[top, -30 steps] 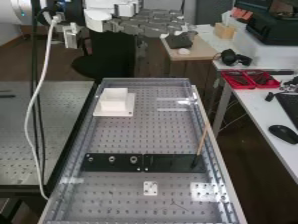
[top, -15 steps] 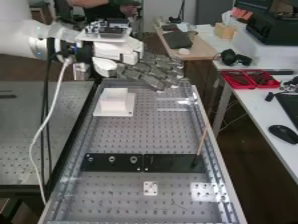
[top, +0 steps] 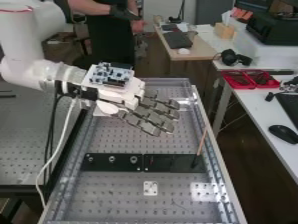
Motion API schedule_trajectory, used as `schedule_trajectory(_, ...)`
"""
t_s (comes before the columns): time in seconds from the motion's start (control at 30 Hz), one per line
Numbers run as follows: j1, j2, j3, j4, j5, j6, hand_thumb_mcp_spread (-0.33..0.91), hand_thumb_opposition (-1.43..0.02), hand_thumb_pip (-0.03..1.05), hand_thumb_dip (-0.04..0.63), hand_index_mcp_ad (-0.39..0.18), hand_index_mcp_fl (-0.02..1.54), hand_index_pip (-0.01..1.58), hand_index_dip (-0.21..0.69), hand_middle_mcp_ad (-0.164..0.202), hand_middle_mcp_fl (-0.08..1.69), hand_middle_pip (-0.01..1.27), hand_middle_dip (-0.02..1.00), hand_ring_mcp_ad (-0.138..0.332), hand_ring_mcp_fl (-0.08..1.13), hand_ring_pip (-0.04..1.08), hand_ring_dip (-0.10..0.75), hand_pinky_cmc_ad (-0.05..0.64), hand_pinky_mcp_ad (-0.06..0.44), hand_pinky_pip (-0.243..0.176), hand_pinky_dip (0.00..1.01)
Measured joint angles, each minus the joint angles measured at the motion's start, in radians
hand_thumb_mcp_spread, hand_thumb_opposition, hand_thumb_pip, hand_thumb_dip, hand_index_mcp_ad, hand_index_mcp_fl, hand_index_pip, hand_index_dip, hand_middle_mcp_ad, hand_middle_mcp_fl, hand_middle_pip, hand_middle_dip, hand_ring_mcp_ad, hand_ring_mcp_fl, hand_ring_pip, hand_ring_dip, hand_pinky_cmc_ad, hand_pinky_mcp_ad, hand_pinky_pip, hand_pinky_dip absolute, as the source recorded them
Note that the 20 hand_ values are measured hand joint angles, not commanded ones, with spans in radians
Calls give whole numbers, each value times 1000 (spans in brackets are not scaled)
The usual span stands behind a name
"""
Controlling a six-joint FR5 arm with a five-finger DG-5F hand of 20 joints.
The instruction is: Grab the drill bit and place it in the clear container
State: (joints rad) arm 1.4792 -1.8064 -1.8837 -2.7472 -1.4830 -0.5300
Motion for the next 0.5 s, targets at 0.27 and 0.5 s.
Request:
schedule_trajectory(0.27,-31,-61,4,42,5,38,253,-714,492,23,24,127,87,202,133,28,154,47,246,40,87,12,260,188,-110,290)
schedule_trajectory(0.5,-57,-124,33,73,7,56,281,-737,564,86,21,225,108,202,133,24,159,65,246,28,87,12,260,188,-112,302)
